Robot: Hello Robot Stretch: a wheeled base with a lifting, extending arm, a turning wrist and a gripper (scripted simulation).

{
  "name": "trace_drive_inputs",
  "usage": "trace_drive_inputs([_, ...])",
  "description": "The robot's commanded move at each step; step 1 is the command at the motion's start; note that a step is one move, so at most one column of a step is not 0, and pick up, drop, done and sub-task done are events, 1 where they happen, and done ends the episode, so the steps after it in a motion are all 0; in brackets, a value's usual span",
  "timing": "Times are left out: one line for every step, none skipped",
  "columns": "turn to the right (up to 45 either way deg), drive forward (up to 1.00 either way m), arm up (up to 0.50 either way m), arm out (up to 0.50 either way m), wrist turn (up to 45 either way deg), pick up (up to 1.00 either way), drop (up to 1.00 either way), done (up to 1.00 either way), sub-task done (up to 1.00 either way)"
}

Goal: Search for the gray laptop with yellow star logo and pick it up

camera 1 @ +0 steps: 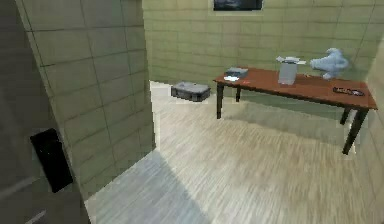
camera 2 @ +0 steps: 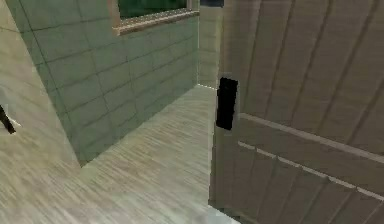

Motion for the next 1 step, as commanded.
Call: trace_drive_inputs([0.0, 1.00, 0.00, 0.00, 0.0, 0.00, 0.00, 0.00, 0.00])
